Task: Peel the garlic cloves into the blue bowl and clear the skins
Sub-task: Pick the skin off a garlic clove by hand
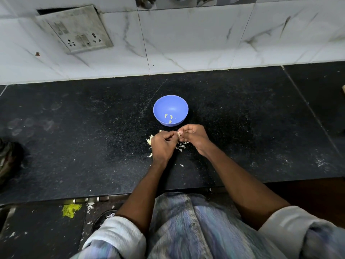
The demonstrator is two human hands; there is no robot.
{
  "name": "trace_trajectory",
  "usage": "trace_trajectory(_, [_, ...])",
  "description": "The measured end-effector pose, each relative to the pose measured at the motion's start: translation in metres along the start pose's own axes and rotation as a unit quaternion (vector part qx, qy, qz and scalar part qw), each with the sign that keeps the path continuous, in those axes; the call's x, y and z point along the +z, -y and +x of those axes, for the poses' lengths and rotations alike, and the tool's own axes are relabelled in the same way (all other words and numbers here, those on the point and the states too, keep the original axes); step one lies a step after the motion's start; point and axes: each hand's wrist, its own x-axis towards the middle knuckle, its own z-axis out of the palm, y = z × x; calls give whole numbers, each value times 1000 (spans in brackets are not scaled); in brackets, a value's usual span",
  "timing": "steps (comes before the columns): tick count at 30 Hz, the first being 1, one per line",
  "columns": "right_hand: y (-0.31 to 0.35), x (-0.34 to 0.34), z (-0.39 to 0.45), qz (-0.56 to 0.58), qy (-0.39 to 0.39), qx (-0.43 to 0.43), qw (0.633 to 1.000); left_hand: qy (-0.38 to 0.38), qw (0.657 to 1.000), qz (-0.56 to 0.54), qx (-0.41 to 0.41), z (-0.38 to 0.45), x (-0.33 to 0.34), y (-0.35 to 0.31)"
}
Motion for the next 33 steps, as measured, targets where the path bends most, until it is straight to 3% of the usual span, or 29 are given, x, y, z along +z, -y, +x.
trace_trajectory(10, [1, 1, 3, 2, -7, -11, 1000, -24, 997, -52, -59, -1, 3, -6])
trace_trajectory(20, [-4, 7, 4, 18, -32, -5, 999, -60, 994, -13, -88, -4, 16, -10])
trace_trajectory(33, [0, 4, -1, 63, 6, 6, 998, -46, 984, -65, -159, -3, 12, -14])
